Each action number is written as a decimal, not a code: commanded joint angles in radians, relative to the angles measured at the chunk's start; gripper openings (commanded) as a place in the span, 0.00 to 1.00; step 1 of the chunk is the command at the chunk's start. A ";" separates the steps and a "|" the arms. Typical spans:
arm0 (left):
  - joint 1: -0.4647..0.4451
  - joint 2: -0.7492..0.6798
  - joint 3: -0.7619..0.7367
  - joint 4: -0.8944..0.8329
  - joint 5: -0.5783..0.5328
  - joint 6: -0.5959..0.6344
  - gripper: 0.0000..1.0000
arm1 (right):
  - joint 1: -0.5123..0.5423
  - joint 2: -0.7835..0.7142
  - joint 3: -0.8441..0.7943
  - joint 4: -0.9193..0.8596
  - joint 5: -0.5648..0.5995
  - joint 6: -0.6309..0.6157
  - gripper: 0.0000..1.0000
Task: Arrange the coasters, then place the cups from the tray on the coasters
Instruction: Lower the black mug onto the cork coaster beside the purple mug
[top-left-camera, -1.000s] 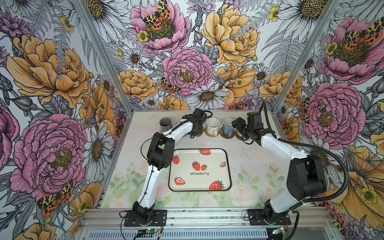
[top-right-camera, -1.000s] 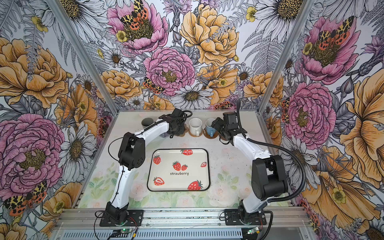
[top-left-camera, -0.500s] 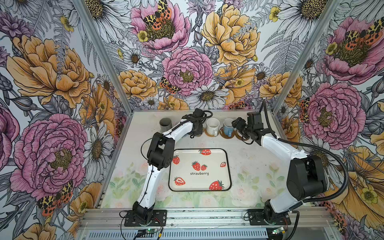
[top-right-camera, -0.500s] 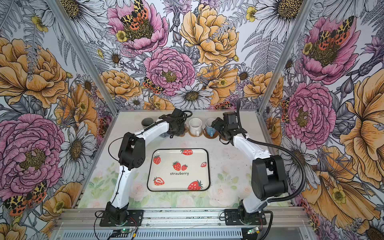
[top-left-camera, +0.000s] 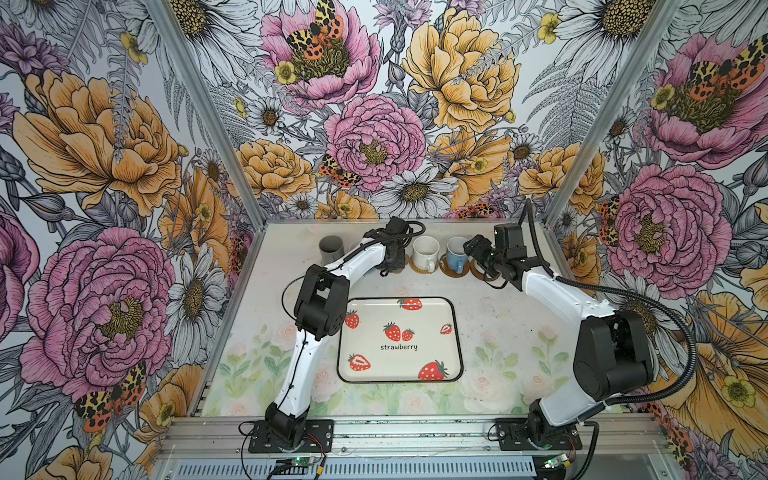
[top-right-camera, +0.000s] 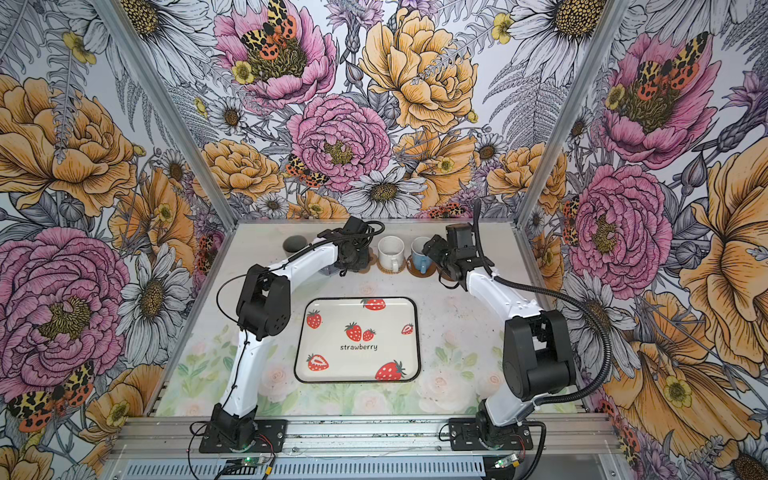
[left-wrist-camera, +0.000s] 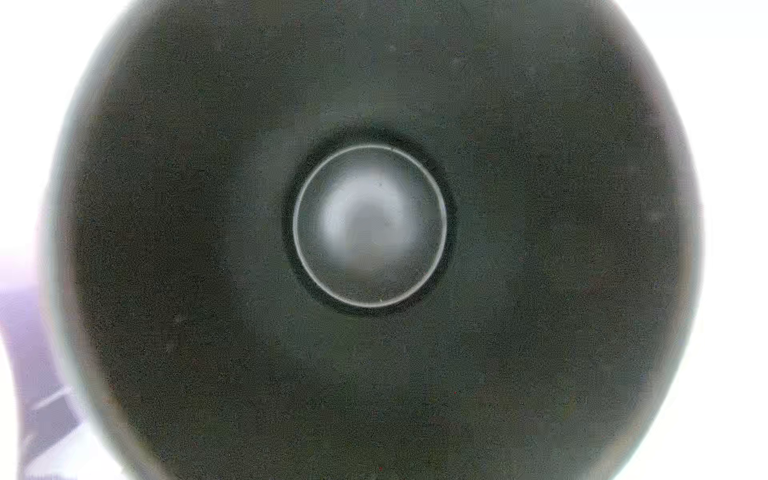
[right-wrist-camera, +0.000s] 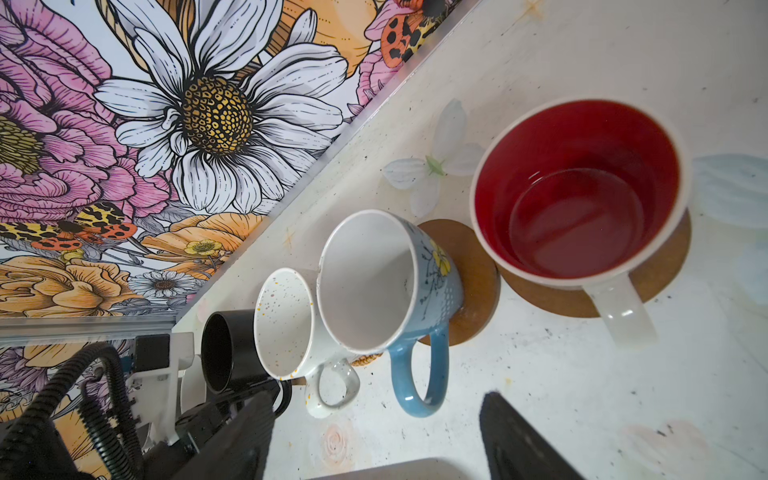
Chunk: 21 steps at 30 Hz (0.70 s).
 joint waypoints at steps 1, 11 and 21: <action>0.006 0.000 0.038 0.039 0.032 -0.011 0.14 | -0.008 0.013 0.031 0.007 -0.009 -0.014 0.81; 0.006 -0.011 0.037 0.039 0.051 -0.013 0.32 | -0.008 0.015 0.034 0.006 -0.015 -0.014 0.81; 0.006 -0.027 0.025 0.039 0.052 -0.013 0.49 | -0.008 0.015 0.034 0.006 -0.017 -0.014 0.80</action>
